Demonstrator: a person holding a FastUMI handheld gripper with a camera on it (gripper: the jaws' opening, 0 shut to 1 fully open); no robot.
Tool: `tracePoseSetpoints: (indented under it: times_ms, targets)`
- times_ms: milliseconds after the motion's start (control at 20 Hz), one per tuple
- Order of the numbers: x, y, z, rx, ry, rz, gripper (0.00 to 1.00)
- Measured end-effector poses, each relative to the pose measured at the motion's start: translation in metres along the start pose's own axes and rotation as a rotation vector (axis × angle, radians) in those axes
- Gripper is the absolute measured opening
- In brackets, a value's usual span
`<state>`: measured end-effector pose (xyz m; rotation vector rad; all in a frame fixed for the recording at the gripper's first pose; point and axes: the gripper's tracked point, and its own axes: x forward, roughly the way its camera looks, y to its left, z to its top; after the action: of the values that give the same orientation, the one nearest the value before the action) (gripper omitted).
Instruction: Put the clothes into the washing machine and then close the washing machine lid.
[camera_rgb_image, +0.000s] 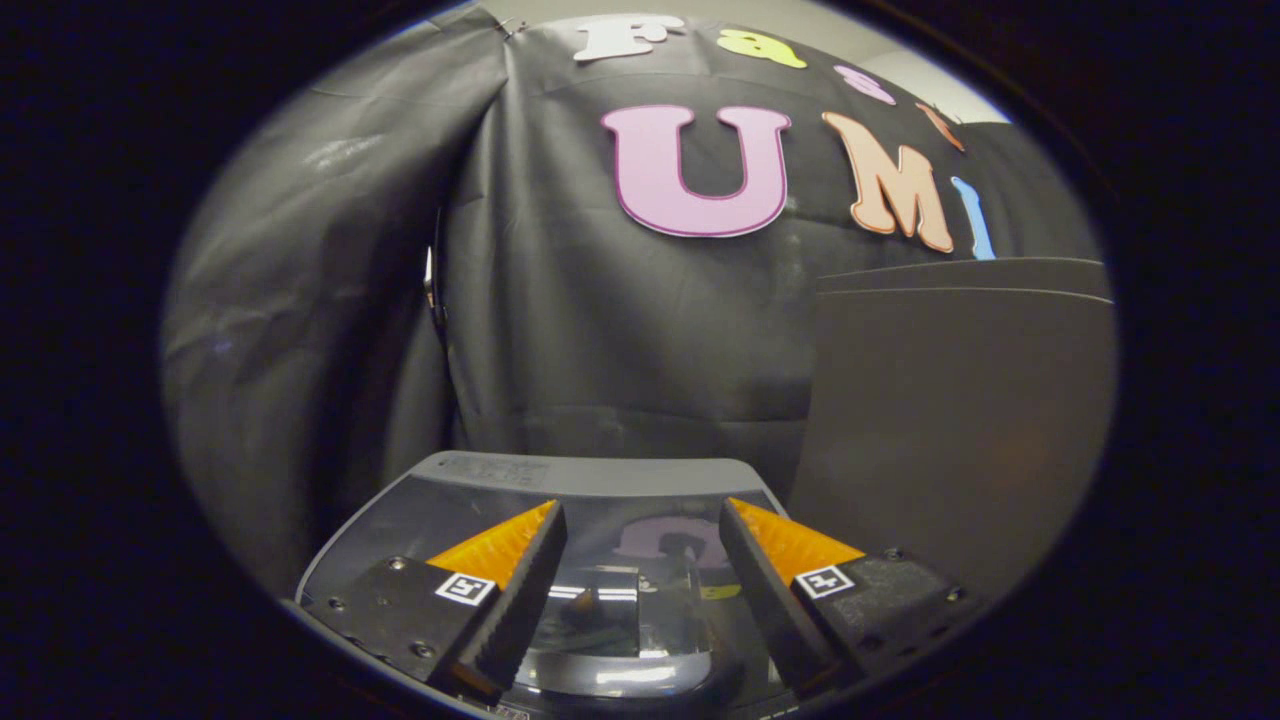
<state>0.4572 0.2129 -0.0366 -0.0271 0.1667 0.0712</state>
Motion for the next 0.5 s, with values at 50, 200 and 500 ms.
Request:
tracePoseSetpoints:
  times_ms: [50,200,500]
  targets:
    - [-0.002,0.0,-0.002,-0.005,0.001,0.001,0.95]
    - [-0.009,0.001,-0.003,-0.002,0.003,0.007,0.95]
    - [-0.037,-0.006,0.006,0.0,0.0,-0.006,0.95]
